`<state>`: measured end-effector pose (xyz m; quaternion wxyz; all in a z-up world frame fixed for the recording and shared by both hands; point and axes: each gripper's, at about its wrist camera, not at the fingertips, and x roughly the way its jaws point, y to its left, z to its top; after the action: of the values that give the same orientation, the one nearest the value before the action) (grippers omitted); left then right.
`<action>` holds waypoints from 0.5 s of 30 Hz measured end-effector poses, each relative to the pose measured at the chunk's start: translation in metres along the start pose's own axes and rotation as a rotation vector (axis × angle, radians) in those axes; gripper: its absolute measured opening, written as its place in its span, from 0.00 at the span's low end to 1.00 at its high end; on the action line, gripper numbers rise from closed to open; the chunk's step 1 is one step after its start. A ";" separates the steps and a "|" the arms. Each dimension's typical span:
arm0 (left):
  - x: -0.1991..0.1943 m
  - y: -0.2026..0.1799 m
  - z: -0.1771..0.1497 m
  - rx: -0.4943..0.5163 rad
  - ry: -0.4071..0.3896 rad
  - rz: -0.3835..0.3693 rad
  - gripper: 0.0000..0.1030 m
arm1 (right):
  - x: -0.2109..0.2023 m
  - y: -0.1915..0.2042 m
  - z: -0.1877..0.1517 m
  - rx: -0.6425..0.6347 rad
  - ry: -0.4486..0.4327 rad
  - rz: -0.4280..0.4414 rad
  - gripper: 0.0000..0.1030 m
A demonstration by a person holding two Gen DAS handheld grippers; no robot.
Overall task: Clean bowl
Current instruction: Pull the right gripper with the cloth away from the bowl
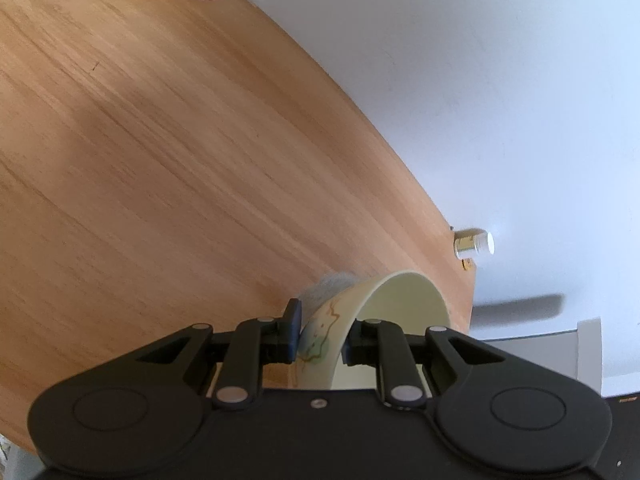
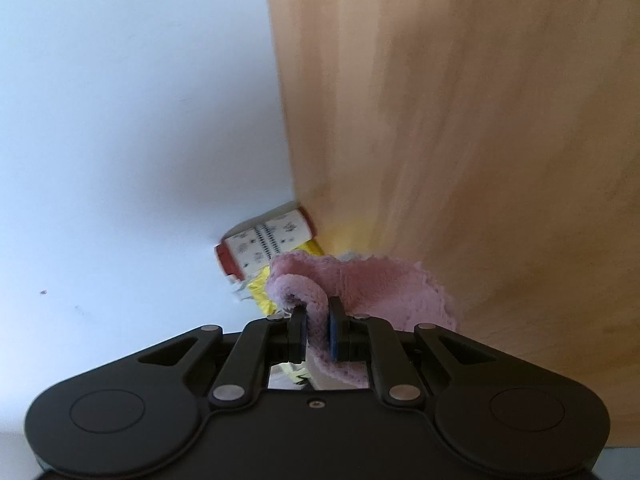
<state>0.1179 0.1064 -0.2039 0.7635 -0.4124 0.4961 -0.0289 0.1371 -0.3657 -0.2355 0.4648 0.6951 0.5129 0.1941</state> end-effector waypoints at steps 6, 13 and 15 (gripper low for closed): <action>0.000 0.002 0.002 -0.034 -0.031 -0.010 0.17 | 0.007 -0.001 -0.003 0.003 -0.008 -0.035 0.13; -0.004 0.001 0.007 -0.069 -0.083 -0.026 0.16 | 0.007 0.017 -0.006 0.003 -0.014 0.053 0.13; -0.006 -0.001 0.009 -0.048 -0.102 -0.026 0.16 | 0.009 0.022 -0.008 0.010 -0.019 0.073 0.13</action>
<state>0.1226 0.1135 -0.1971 0.7772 -0.4381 0.4516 -0.0059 0.1461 -0.3545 -0.2147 0.4587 0.7175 0.4837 0.2019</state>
